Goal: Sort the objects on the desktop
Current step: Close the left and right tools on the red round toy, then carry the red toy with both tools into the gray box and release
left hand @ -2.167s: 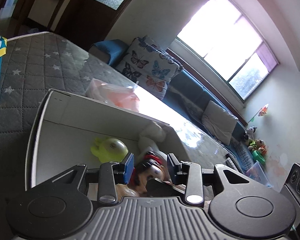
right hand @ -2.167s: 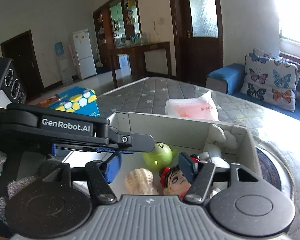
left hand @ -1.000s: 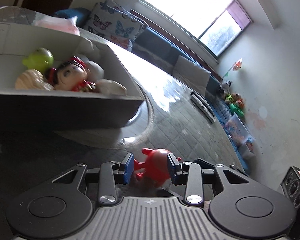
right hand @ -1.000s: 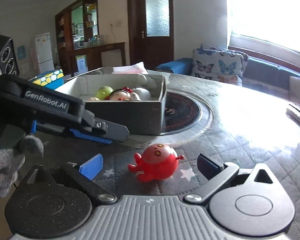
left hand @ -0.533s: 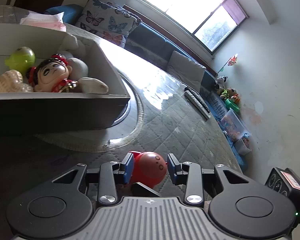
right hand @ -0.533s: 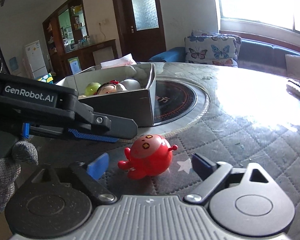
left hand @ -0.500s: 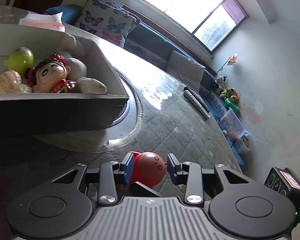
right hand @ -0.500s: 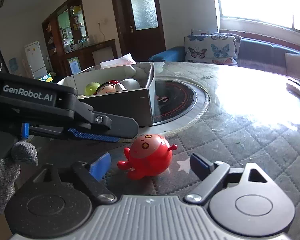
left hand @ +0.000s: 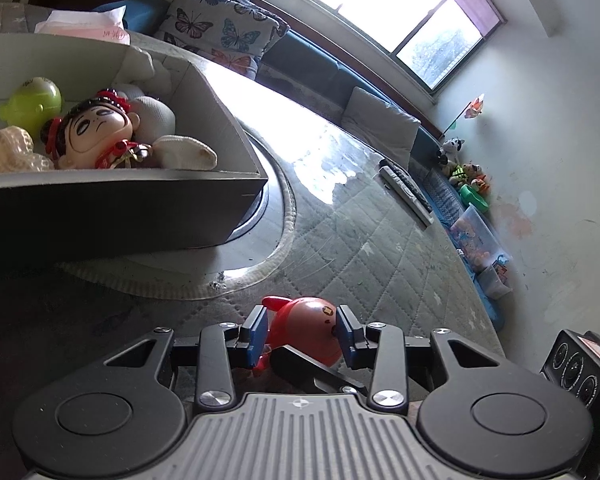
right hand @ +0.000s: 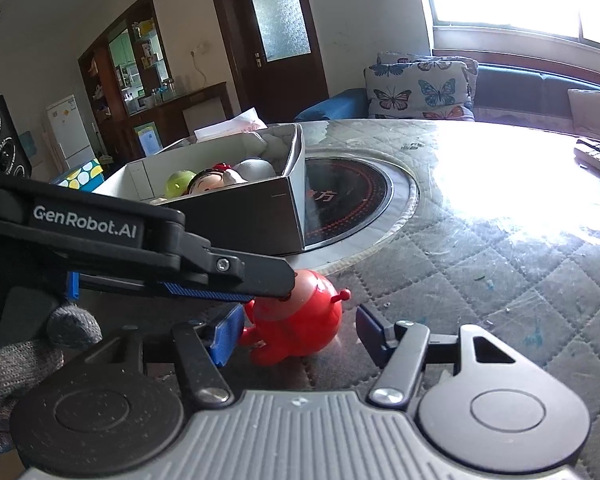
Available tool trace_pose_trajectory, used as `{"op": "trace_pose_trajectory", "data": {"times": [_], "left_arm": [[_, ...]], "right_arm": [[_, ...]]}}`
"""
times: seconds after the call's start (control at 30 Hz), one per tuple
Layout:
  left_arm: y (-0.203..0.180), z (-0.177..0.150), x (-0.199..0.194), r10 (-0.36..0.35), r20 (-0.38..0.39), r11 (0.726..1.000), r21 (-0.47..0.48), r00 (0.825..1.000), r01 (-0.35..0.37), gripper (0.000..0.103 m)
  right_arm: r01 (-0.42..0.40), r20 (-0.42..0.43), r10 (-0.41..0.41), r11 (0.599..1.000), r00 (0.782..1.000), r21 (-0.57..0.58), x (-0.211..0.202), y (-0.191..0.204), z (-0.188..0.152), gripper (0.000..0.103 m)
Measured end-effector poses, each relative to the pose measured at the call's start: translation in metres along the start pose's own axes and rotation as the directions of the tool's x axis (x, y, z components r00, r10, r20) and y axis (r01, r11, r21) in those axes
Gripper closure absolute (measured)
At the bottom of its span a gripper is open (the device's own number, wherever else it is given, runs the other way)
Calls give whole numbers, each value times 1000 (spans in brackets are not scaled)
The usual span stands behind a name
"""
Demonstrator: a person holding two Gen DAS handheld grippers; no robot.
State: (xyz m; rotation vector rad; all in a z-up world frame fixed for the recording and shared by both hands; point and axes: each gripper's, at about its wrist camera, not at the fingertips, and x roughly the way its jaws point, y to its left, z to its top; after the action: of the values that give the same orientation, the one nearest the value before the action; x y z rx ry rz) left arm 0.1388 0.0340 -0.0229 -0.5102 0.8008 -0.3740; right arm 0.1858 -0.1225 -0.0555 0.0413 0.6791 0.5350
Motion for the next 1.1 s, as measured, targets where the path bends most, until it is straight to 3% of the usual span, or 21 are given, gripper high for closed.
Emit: {"op": "trace_pose_trajectory", "data": {"times": [0.13, 0.47, 1.1], "left_arm": [[1, 0, 0, -3, -3, 1000, -2, 1000, 3, 62], [4, -7, -8, -33, -18, 999, -9, 999, 33, 63], [20, -26, -40, -25, -6, 998, -50, 1000, 25, 63]], "right_arm": [[0, -3, 0, 1000, 1000, 4, 1, 0, -1, 54], [-14, -8, 14, 1000, 1000, -7, -5, 5, -6, 54], [-62, -27, 60, 994, 998, -87, -10, 37, -19, 54]]}}
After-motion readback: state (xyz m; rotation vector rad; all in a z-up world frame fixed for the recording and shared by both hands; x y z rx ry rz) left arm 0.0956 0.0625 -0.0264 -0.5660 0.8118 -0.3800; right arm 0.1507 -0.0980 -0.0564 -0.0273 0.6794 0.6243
